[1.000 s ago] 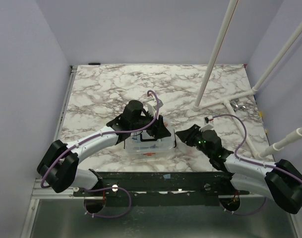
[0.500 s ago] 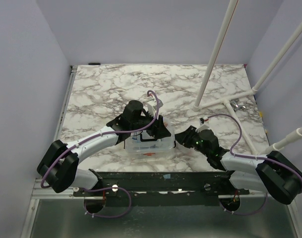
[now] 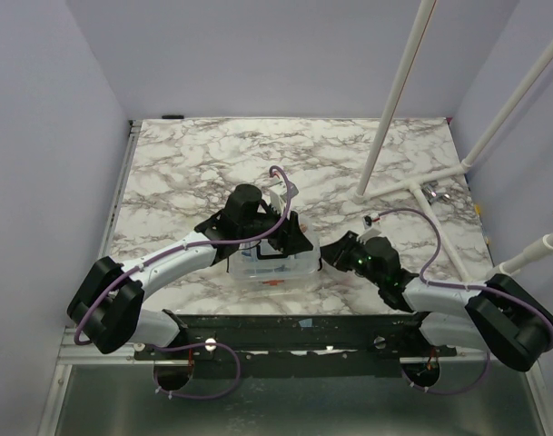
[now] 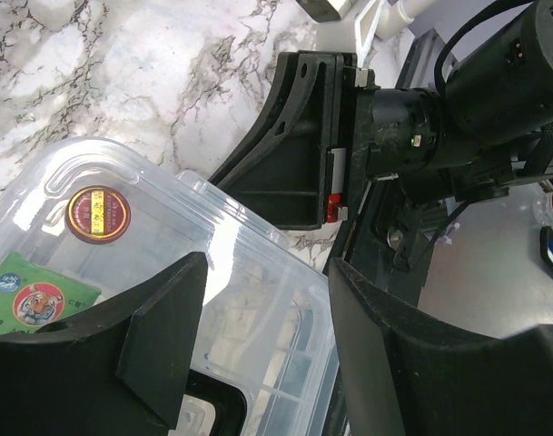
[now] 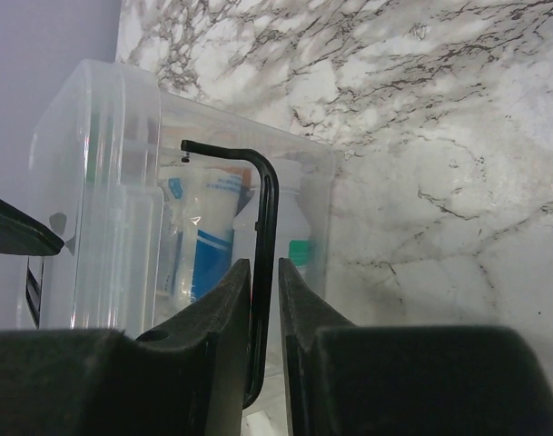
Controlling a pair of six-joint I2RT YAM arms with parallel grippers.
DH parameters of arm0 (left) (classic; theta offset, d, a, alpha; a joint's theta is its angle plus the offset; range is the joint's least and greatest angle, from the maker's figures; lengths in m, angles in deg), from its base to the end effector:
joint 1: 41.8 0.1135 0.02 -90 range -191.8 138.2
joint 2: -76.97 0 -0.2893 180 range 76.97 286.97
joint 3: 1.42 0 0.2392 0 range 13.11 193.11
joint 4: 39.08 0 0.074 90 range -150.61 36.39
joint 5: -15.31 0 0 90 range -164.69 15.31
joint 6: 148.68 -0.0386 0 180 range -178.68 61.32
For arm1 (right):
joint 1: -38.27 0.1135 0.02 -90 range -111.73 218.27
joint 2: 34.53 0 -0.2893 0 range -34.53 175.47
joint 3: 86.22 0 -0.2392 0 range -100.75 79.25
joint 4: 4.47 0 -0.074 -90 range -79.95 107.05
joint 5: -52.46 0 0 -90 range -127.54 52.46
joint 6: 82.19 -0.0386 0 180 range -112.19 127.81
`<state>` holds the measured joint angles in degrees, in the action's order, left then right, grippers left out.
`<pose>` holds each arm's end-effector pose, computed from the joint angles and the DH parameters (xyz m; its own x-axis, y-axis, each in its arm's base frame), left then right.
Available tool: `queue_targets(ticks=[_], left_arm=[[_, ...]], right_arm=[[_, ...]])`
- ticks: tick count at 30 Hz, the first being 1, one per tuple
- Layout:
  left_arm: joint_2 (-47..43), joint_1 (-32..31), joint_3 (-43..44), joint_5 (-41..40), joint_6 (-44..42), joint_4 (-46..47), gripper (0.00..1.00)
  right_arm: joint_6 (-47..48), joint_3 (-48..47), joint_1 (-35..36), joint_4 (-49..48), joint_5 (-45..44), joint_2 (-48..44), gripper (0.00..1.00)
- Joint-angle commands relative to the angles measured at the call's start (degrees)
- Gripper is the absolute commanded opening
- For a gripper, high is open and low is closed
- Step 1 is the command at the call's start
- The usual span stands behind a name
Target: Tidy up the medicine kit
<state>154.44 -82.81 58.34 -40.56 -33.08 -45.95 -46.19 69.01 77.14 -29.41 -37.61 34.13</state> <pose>0.1982 -0.2010 0.2791 -0.6841 0.1209 -0.7193 0.7014 0.3793 -0.6034 0.1508 0.1215 0.1806 -0.6556 0.5107 -0.5562 -0.1638 0.6229 0.7649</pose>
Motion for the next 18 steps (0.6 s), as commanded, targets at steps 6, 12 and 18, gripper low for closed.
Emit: queue_targets(ticks=[6,12,18], left_arm=[[1.21,-0.32,-2.79,-0.64,-0.56,-9.12,0.59],[1.27,-0.37,-2.79,-0.51,-0.73,-9.04,0.59],[1.63,-0.30,-3.15,-0.27,-0.56,-8.39,0.59]], right_arm=[[0.69,-1.05,-0.31,-0.86,1.00,-1.75,0.11],[3.95,-2.88,-0.34,6.02,-2.14,-7.21,0.09],[6.27,-4.17,-0.29,10.36,-3.77,-10.95,0.09]])
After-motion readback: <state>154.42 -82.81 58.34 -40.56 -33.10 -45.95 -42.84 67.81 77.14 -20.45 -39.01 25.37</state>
